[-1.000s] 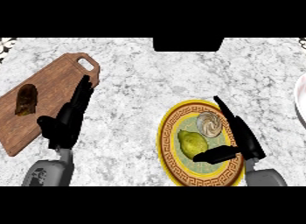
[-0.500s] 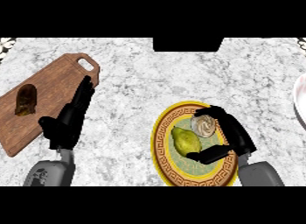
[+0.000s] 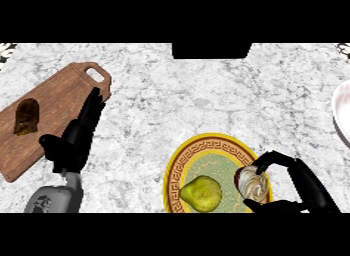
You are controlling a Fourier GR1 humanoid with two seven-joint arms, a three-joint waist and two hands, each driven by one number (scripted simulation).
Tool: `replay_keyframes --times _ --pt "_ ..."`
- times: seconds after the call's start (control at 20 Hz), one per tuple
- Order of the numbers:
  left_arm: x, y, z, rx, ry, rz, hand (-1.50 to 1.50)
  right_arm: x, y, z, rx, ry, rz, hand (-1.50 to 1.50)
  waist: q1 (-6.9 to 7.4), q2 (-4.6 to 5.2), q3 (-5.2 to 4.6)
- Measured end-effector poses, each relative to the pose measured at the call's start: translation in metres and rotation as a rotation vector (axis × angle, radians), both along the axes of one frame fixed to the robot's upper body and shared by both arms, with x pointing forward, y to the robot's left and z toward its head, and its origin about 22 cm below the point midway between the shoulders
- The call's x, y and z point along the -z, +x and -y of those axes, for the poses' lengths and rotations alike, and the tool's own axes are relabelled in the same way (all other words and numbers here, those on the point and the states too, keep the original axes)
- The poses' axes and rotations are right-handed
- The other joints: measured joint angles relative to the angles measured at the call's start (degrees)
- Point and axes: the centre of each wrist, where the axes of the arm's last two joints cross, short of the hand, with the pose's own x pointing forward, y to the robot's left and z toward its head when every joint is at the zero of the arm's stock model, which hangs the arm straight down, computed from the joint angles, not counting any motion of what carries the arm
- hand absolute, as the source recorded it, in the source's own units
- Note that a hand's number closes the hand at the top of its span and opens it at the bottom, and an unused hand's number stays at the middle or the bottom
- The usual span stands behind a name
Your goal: Pick the cupcake from the plate and place it in the bowl
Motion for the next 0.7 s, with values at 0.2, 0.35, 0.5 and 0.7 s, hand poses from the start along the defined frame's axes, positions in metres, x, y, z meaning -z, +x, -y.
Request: replay_keyframes --times 0.2,0.35,0.5,0.7 --pt "0.0 0.003 -0.001 0.007 -0.002 0.0 0.0 -0.018 -0.024 0.021 0.032 0.053 0.05 1.5 0.18 0.17 0.08" --pt "0.002 0.002 0.001 0.003 -0.005 0.0 0.0 -0.035 -0.039 0.018 0.034 0.114 0.151 1.5 0.08 0.18 0.11" --pt "0.001 -0.002 -0.002 0.004 0.001 0.0 0.0 -0.056 -0.053 0.016 0.044 0.119 0.273 1.5 0.08 0.13 0.11" --pt "0.003 -0.005 0.0 0.002 0.003 0.001 0.0 -0.098 -0.068 0.018 0.076 0.085 0.425 1.5 0.1 0.13 0.1"
